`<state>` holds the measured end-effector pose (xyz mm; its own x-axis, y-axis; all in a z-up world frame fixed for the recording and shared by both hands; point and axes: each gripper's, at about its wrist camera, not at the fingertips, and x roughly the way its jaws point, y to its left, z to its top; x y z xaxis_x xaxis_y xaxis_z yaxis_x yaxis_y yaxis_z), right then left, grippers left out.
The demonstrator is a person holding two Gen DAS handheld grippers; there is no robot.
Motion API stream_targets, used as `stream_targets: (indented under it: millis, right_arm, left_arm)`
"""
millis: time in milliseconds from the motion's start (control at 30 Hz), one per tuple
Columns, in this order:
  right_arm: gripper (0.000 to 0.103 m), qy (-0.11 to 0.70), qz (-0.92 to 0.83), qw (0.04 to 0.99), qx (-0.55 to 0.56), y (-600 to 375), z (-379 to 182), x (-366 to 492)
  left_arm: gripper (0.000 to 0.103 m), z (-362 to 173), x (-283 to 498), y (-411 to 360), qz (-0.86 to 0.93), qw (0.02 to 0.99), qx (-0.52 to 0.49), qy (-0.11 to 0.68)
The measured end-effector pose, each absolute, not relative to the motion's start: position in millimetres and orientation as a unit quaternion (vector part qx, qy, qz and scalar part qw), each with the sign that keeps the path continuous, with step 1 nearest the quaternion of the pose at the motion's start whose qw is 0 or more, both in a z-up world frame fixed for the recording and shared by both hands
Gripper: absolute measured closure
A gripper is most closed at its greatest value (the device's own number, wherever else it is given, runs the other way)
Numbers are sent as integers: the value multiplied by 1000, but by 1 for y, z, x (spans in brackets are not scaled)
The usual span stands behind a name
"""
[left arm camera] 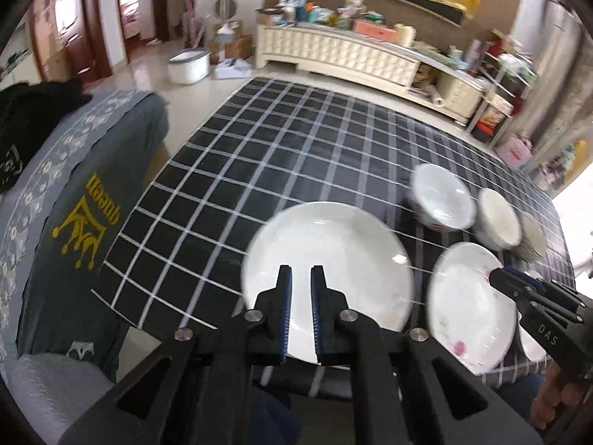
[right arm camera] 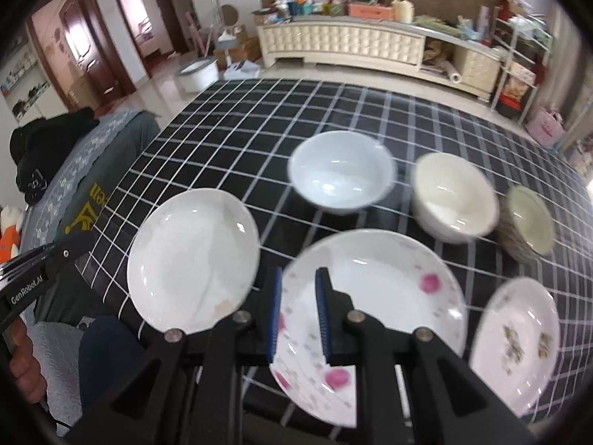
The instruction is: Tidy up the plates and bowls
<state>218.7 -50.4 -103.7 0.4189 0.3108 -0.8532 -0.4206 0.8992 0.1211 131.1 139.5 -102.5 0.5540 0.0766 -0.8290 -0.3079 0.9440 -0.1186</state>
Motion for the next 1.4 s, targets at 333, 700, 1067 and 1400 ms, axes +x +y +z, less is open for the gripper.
stream_targets:
  millis: [333,700,1067,1400]
  right_arm:
    - [81,475,167,864,-20,-128,-80,195]
    - [81,483,140,864,-19,-169,-102,195]
    - [81,525,134,841,3,-182,-149,224]
    - [81,551,131,824,-6,-175,-169,243]
  left_arm:
    - [94,-88,134,66,19,877,-116,466]
    - [94,-133,160,14,-49,844,-105,523]
    - [94,-180,193,11,-62,813,-103,569]
    - [75,-196,213,15,-63,813,-85,572]
